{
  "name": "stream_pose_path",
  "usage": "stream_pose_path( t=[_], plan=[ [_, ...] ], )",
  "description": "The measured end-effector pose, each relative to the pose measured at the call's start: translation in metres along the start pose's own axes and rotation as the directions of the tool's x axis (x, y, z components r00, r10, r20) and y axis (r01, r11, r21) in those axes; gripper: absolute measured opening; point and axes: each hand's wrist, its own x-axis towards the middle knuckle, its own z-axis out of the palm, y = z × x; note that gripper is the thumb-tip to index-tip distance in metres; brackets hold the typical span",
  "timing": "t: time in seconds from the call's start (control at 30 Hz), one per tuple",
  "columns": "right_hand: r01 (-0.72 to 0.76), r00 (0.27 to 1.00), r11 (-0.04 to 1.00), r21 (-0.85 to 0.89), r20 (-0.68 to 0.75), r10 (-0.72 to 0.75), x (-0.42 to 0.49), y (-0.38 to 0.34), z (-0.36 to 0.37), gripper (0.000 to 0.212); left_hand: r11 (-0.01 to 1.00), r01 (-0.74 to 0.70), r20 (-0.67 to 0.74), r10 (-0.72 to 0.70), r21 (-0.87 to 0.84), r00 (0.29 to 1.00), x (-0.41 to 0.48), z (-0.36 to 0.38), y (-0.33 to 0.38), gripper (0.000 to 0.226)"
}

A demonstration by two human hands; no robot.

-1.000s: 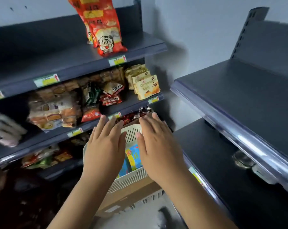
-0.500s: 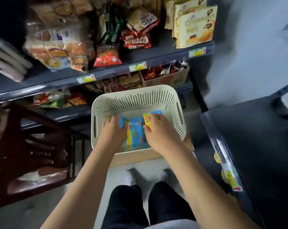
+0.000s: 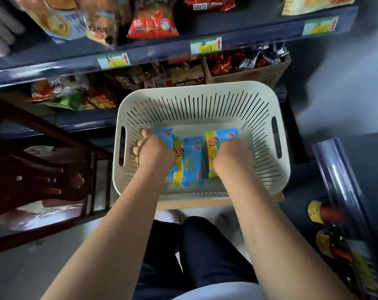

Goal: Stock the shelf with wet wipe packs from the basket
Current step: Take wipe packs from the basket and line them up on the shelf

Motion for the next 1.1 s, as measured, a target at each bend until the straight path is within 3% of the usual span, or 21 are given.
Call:
stream_pose_path(
  t=[0.17,0.3,0.4,0.47,0.53,0.67,0.77,0.87,1.0,1.1],
  plan=[
    [-0.071,0.996,0.980,0.186,-0.047,0.081,0.008,0.001,0.002,0.061,0.997,-0.070,-0.193,0.076,0.034,0.978,0.005,0.003,-0.005,0.048],
    [0.012,0.998,0.967,0.254,-0.061,0.004,-0.005,0.003,-0.010,0.046,0.977,-0.142,-0.148,0.118,-0.159,0.982,0.000,-0.014,-0.004,0.015],
    [0.193,0.976,0.916,0.352,-0.163,-0.143,-0.015,0.016,-0.023,0.019,0.900,-0.167,-0.177,0.103,-0.402,0.979,-0.016,-0.047,-0.007,0.014],
    [0.249,0.959,0.838,0.485,-0.244,-0.144,-0.028,0.027,-0.043,0.012,0.704,-0.137,-0.136,0.059,-0.696,0.989,-0.037,-0.075,-0.008,0.016],
    [0.290,0.947,0.742,0.604,-0.290,-0.134,-0.043,0.036,-0.070,0.006,0.484,-0.092,-0.060,0.081,-0.870,0.995,-0.063,-0.102,-0.006,0.018],
    [0.344,0.939,0.439,0.830,-0.300,-0.169,-0.085,0.048,-0.135,0.013,0.301,-0.147,-0.089,0.200,-0.942,0.976,-0.113,-0.157,0.005,0.008],
    [0.399,0.914,0.260,0.879,-0.357,-0.194,-0.127,0.058,-0.177,0.025,0.222,-0.188,-0.129,0.255,-0.957,0.958,-0.142,-0.192,0.014,0.004],
    [0.455,0.884,0.162,0.875,-0.424,-0.196,-0.174,0.067,-0.206,0.032,0.136,-0.174,-0.119,0.339,-0.975,0.933,-0.167,-0.220,0.018,0.009],
    [0.528,0.845,-0.007,0.849,-0.526,-0.094,-0.237,0.085,-0.222,0.026,0.060,-0.115,-0.071,0.488,-0.992,0.870,-0.197,-0.245,0.019,0.007],
    [0.629,0.777,-0.028,0.777,-0.628,0.042,-0.278,0.097,-0.224,0.024,0.030,-0.088,-0.054,0.583,-0.996,0.811,-0.222,-0.255,0.019,0.014]
  ],
)
